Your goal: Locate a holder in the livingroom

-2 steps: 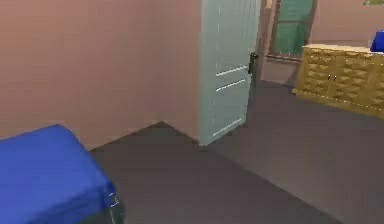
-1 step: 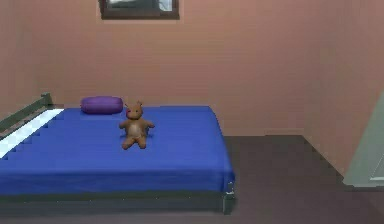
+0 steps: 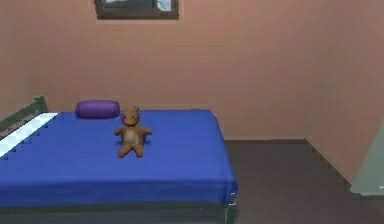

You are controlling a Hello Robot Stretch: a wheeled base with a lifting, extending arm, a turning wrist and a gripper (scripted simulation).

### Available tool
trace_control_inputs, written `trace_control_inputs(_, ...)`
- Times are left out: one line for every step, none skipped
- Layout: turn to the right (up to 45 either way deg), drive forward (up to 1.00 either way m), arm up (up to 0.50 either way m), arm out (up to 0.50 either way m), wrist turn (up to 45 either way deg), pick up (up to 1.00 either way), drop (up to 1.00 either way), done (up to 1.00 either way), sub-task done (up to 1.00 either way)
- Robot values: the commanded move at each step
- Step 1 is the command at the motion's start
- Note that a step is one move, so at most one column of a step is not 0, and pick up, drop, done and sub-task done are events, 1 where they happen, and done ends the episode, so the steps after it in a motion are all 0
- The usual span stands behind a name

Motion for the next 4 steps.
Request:
trace_control_inputs(45.0,0.00,0.00,0.00,0.0,0.00,0.00,0.00,0.00)
trace_control_inputs(24.0,0.00,0.00,0.00,0.0,0.00,0.00,0.00,0.00)
trace_control_inputs(3.0,0.00,0.00,0.00,0.0,0.00,0.00,0.00,0.00)
trace_control_inputs(6.0,0.00,0.00,0.00,0.0,0.00,0.00,0.00,0.00)
